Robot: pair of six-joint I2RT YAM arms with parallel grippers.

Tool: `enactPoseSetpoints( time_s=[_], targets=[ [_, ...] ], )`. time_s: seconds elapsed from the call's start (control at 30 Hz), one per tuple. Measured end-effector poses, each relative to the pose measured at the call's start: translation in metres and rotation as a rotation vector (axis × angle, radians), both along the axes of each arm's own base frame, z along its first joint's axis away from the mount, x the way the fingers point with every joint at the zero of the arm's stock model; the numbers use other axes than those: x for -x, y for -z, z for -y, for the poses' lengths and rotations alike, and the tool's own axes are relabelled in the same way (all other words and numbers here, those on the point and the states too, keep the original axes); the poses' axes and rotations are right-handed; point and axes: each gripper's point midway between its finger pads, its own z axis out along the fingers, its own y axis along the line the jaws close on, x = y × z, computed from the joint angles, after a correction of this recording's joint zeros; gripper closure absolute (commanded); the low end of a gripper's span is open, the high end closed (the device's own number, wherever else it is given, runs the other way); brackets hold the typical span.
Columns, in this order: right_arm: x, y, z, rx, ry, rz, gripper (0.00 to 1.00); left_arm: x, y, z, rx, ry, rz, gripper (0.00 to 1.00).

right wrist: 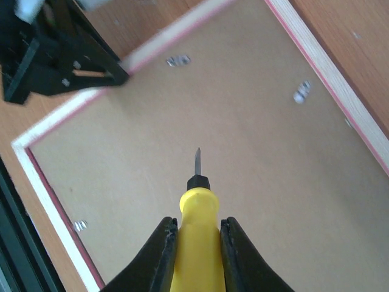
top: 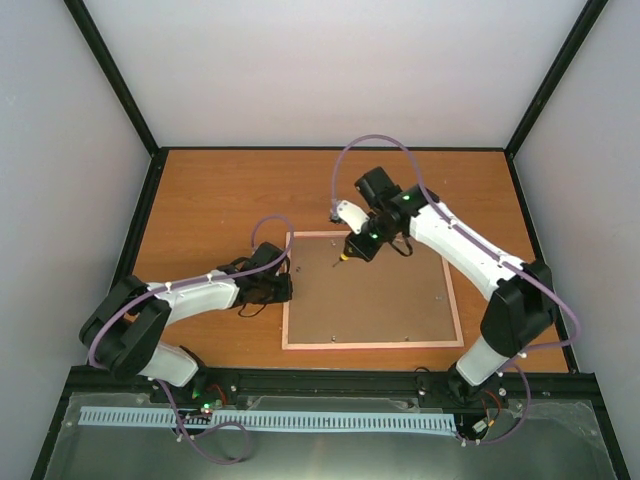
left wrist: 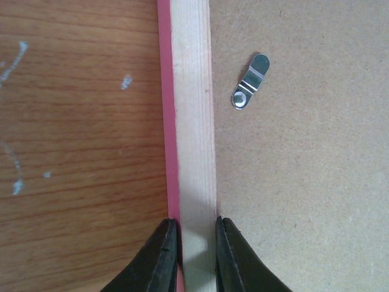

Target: Take the photo out of the frame

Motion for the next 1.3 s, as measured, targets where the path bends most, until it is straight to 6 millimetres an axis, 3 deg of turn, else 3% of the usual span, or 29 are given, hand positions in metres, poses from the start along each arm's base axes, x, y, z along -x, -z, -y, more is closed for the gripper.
enactPoseSetpoints(
  time_s=[0.13, 0.3, 0.33, 0.4, 0.47, 0.63, 0.77, 0.93, 1.1, 1.27, 1.3],
  targets=[
    [-0.007, 0.01, 0.04, 0.021, 0.069, -0.011, 0.97, -0.005, 0.0, -0.009, -0.048, -0.002, 0.002, 0.99],
    [-0.036, 0.023, 0.11, 0.052, 0.222, -0.015, 0.97, -0.029, -0.001, -0.025, -0.093, -0.007, 0.017, 0.96],
    [-0.04, 0.023, 0.124, 0.057, 0.251, -0.007, 0.97, -0.037, -0.002, -0.029, -0.107, -0.006, 0.026, 0.89],
    [-0.049, 0.021, 0.151, 0.064, 0.301, 0.014, 0.97, -0.053, -0.003, -0.034, -0.143, 0.003, 0.04, 0.59],
    [-0.058, 0.019, 0.175, 0.071, 0.344, 0.039, 0.97, -0.07, -0.006, -0.035, -0.182, 0.016, 0.061, 0.48],
    [-0.084, 0.014, 0.223, 0.078, 0.431, 0.063, 0.97, -0.117, -0.044, -0.022, -0.203, 0.038, 0.175, 0.44],
    [-0.115, 0.008, 0.244, 0.068, 0.471, 0.1, 0.97, -0.128, -0.08, -0.011, -0.154, 0.054, 0.257, 0.48],
    [-0.151, 0.01, 0.26, 0.057, 0.502, 0.127, 0.97, -0.108, -0.11, 0.001, -0.103, 0.082, 0.316, 0.64],
    [-0.186, 0.03, 0.269, 0.051, 0.52, 0.111, 0.97, -0.044, -0.104, 0.037, -0.032, 0.243, 0.288, 0.71],
    [-0.193, 0.049, 0.269, 0.056, 0.52, 0.075, 0.97, 0.032, -0.095, 0.058, 0.087, 0.427, 0.226, 0.76],
    [-0.194, 0.053, 0.27, 0.058, 0.52, 0.068, 0.97, 0.039, -0.095, 0.058, 0.104, 0.438, 0.217, 0.78]
  ],
)
